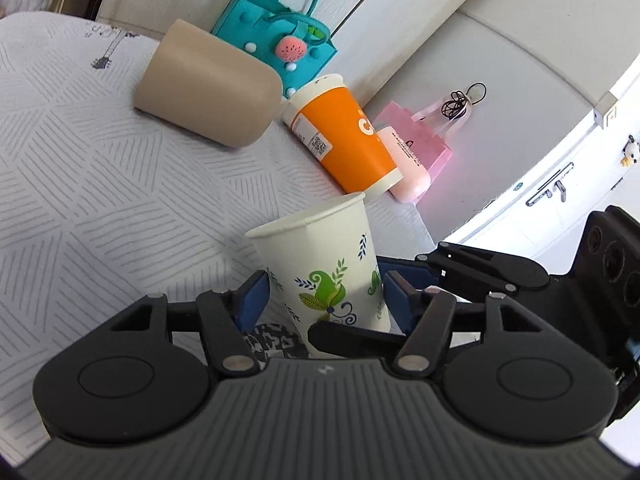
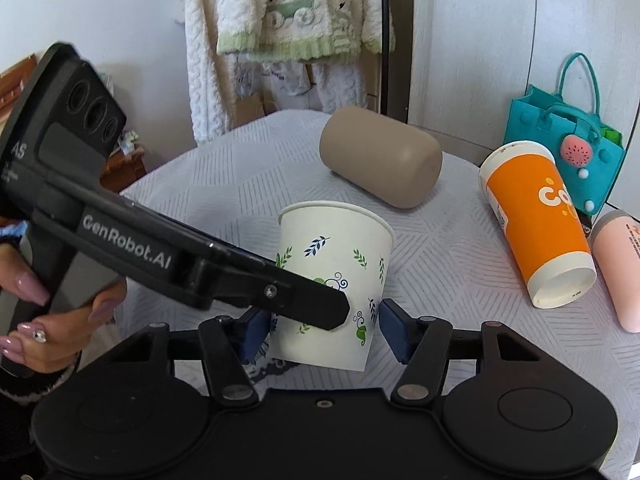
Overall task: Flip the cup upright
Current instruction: 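Lower the upright cup onto the table and open the right gripper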
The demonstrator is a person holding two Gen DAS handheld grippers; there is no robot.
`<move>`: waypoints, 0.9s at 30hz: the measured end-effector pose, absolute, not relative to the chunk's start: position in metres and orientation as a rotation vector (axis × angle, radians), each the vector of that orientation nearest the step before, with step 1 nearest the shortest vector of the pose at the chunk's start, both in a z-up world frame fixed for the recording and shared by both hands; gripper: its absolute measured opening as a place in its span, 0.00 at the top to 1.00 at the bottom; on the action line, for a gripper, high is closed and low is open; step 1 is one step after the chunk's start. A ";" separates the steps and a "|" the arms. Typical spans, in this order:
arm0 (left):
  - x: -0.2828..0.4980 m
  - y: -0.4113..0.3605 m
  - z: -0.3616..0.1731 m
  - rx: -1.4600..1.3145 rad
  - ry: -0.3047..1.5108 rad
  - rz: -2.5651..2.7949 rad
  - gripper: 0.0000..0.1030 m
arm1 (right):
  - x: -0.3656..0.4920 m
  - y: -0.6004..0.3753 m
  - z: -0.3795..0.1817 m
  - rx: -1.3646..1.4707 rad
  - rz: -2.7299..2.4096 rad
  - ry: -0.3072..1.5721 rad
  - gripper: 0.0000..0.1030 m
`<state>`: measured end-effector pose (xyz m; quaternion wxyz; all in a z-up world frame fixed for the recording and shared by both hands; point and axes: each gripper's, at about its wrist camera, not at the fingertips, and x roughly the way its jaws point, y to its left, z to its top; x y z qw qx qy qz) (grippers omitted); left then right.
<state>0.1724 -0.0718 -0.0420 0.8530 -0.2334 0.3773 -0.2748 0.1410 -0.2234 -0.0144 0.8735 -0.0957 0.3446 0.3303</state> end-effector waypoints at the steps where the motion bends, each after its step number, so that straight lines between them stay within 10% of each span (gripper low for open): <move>1: 0.171 -0.071 -0.042 -0.485 0.787 -0.580 0.40 | 0.141 -0.223 -0.014 -0.193 0.690 0.710 0.38; 27: 0.159 -0.042 -0.018 -0.110 0.496 -0.505 0.40 | 0.133 -0.166 -0.028 -0.360 0.649 0.299 0.38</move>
